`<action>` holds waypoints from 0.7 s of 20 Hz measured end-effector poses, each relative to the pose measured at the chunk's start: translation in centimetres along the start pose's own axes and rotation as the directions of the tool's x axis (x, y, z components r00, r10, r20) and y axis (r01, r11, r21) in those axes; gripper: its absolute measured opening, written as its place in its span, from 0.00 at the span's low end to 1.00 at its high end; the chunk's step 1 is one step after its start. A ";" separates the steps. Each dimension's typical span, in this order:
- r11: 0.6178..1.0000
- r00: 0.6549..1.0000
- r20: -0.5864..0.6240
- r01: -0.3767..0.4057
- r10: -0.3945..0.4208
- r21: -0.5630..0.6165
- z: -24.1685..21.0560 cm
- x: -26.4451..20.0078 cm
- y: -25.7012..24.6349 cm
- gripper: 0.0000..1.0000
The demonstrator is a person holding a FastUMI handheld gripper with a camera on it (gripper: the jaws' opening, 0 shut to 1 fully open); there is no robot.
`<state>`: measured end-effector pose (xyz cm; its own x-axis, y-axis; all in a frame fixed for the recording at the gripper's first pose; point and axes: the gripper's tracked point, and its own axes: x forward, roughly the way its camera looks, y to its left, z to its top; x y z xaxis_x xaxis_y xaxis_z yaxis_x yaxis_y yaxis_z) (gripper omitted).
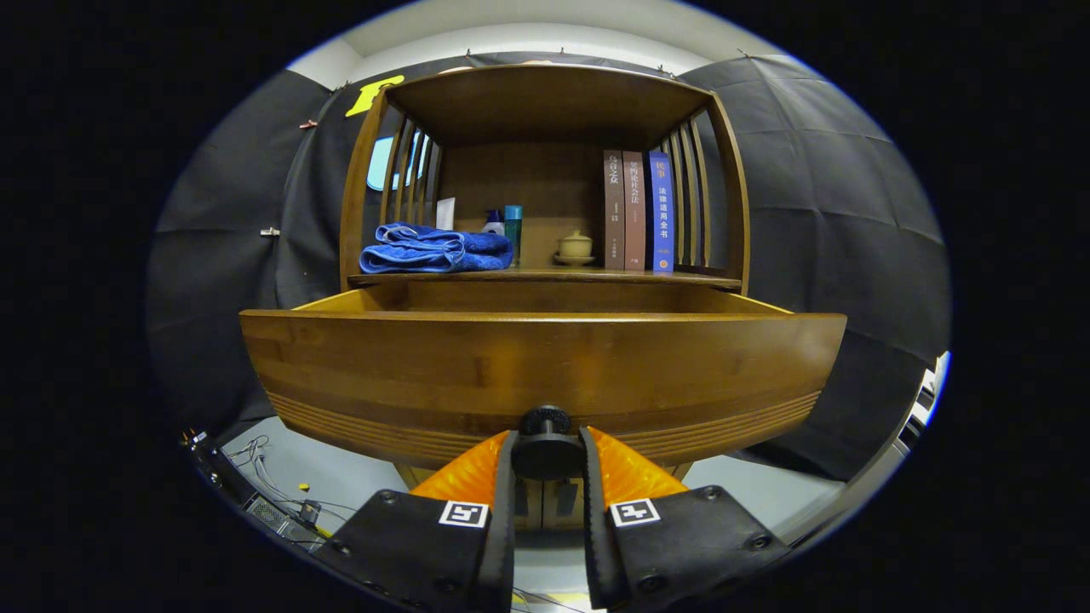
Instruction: Pull open the drawer, take out the items inside it, and place them on the countertop above the cabinet.
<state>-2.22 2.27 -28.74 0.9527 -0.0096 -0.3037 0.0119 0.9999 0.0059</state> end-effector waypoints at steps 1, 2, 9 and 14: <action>1.000 1.000 -0.020 -0.005 0.005 -0.002 -0.1 0.0 0.1 0.40; 0.999 0.999 -0.034 -0.038 0.038 0.011 -0.1 -0.4 0.8 0.53; 0.999 0.998 -0.055 0.010 -0.013 -0.052 5.6 -5.1 0.0 0.95; 0.991 0.976 -0.205 0.047 -0.072 -0.122 11.0 -3.6 -0.3 0.98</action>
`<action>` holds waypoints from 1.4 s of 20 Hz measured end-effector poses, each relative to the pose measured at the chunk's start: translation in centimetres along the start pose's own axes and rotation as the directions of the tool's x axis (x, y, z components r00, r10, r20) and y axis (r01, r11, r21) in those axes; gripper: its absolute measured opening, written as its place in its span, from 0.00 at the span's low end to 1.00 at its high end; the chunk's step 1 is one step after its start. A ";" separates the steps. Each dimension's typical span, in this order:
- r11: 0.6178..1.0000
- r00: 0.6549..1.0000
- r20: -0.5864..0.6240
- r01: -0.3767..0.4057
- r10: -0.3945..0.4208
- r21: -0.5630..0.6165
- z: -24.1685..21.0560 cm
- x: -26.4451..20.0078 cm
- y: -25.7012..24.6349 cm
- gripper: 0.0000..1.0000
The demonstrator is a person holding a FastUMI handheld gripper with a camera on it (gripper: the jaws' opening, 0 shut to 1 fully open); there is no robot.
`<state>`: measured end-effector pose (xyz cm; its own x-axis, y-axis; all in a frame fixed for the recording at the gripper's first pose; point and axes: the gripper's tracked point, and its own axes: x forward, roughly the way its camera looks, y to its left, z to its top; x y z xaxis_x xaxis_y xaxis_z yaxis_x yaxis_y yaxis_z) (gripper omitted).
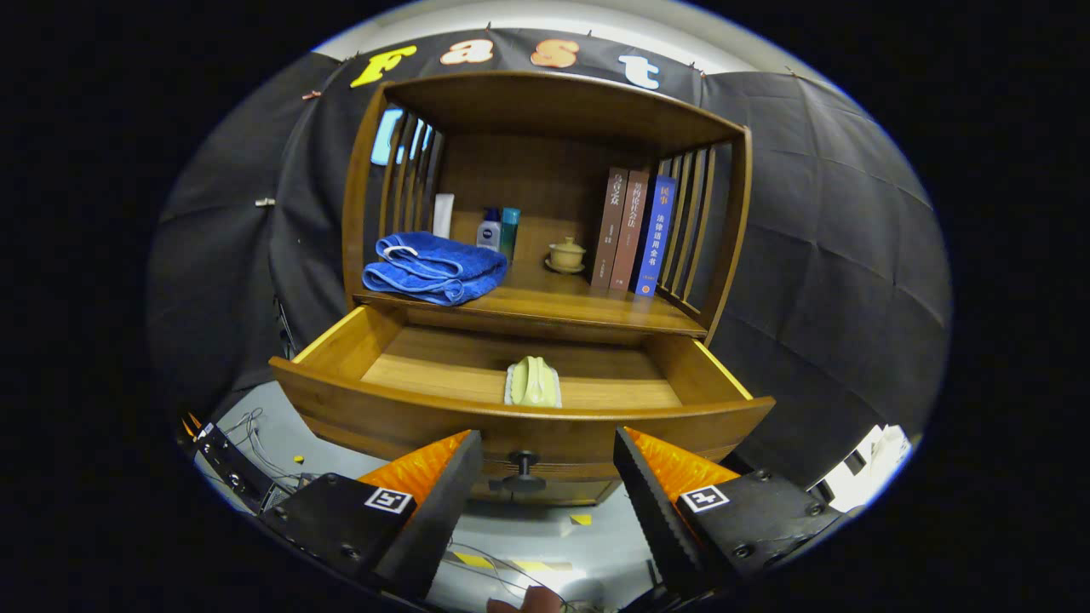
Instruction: Pull open the drawer, take out the items inside it, and place them on the countertop above the cabinet.
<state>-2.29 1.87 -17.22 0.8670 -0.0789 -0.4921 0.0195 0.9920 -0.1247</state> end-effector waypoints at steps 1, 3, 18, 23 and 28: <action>1.000 1.000 -0.017 -0.010 0.011 0.025 1.6 0.9 0.1 0.98; 0.995 0.996 -0.072 -0.039 0.045 0.087 2.9 2.8 0.8 0.98; 0.989 0.858 -0.495 -0.090 0.138 0.120 -0.6 19.8 2.7 0.96; 0.989 0.829 -0.540 -0.096 0.143 0.115 -3.0 21.6 2.3 0.72; 0.986 0.814 -0.559 -0.101 0.160 0.136 -4.0 22.2 2.3 0.26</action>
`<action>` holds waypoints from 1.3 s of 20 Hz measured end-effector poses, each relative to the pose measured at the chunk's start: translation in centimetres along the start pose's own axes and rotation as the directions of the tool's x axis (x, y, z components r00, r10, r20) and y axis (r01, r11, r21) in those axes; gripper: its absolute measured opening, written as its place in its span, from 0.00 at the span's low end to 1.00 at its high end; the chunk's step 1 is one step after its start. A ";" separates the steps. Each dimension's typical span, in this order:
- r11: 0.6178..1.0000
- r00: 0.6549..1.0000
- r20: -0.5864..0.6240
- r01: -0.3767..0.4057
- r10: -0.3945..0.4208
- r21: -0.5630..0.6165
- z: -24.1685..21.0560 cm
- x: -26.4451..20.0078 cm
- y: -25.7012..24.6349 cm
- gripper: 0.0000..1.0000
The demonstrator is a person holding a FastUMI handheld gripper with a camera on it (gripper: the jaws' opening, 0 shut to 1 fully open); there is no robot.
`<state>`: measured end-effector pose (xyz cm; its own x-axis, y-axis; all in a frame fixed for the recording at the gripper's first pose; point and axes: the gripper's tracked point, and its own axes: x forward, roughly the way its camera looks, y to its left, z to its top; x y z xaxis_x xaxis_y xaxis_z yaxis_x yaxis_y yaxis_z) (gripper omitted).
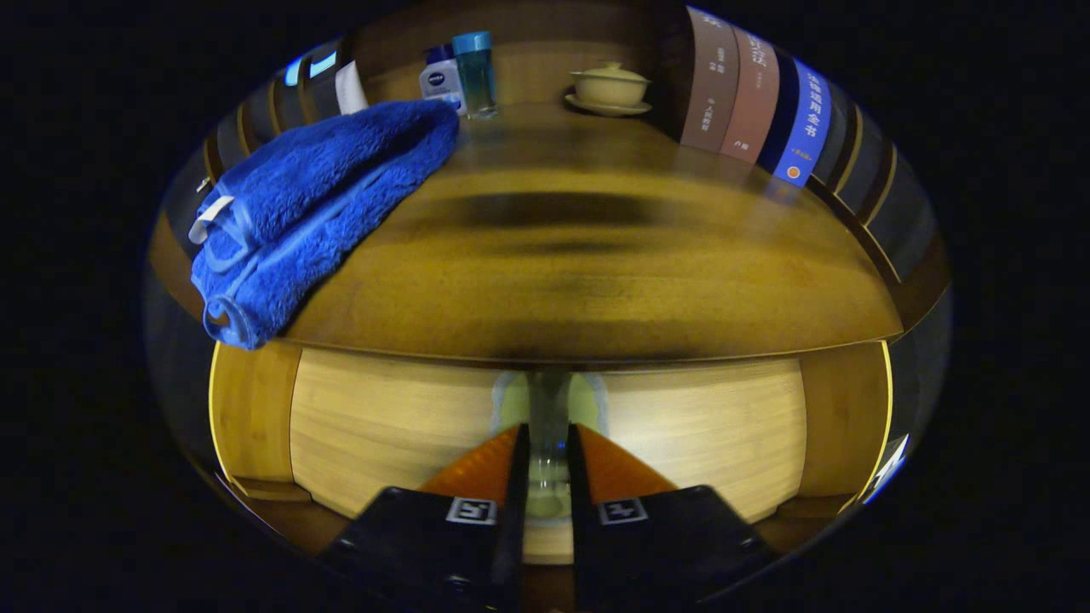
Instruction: Pull open the drawer, take out the items inside it, and place them on the countertop above the cabinet.
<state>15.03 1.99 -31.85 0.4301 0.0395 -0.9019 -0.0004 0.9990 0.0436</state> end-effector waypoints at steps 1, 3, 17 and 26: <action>1.000 1.000 -0.004 -0.001 0.001 0.006 0.0 -0.2 0.0 0.23; 1.000 1.000 0.006 -0.010 0.010 -0.008 0.2 -0.9 0.3 0.23; 0.994 0.986 0.129 0.105 -0.106 0.014 3.2 -14.8 -0.1 0.23; 0.999 0.991 0.132 0.034 -0.032 -0.013 12.9 -11.7 0.6 0.23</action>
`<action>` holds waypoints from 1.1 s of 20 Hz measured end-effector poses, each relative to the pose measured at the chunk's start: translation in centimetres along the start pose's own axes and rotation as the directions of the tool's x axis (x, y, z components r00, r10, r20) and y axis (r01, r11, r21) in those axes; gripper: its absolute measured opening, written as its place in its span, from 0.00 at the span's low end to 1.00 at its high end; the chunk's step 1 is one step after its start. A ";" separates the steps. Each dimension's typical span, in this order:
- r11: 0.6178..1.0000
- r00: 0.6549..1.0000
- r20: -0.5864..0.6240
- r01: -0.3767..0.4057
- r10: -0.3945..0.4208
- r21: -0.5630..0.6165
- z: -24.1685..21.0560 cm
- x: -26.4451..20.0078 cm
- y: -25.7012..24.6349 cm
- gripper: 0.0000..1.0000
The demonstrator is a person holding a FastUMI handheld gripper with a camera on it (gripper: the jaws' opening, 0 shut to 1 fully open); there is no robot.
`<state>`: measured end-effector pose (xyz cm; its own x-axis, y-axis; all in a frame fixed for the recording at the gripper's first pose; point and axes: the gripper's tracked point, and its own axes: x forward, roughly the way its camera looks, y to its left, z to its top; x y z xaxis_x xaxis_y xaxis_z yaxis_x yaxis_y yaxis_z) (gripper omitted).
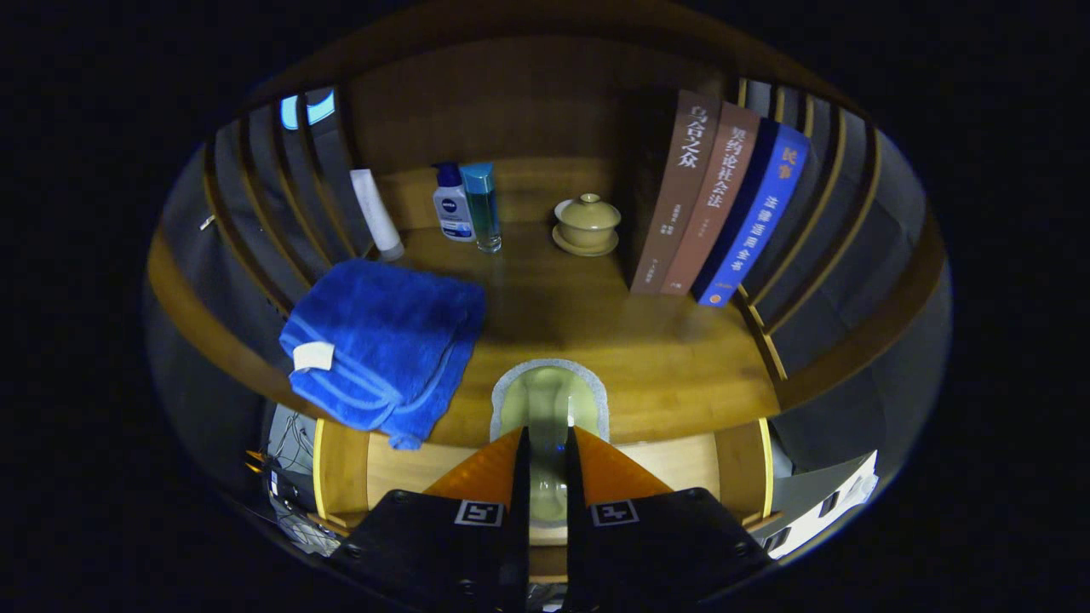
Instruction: Pull open the drawer, take out the items inside it, and place them on the countertop above the cabinet.
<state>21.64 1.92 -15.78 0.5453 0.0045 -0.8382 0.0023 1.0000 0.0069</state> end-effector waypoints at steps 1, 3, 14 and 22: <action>1.000 1.000 -0.001 -0.010 0.010 -0.015 0.7 1.0 0.1 0.22; 0.999 1.000 -0.022 -0.011 0.010 -0.044 1.7 2.6 -0.2 0.23; 0.995 0.994 -0.070 -0.090 0.087 -0.037 3.8 7.3 1.7 0.27; 0.996 0.994 0.057 -0.090 0.089 0.026 4.6 3.2 2.0 1.00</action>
<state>27.26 3.95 -15.92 0.5900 0.0930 -0.8020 -0.0252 0.9950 0.0968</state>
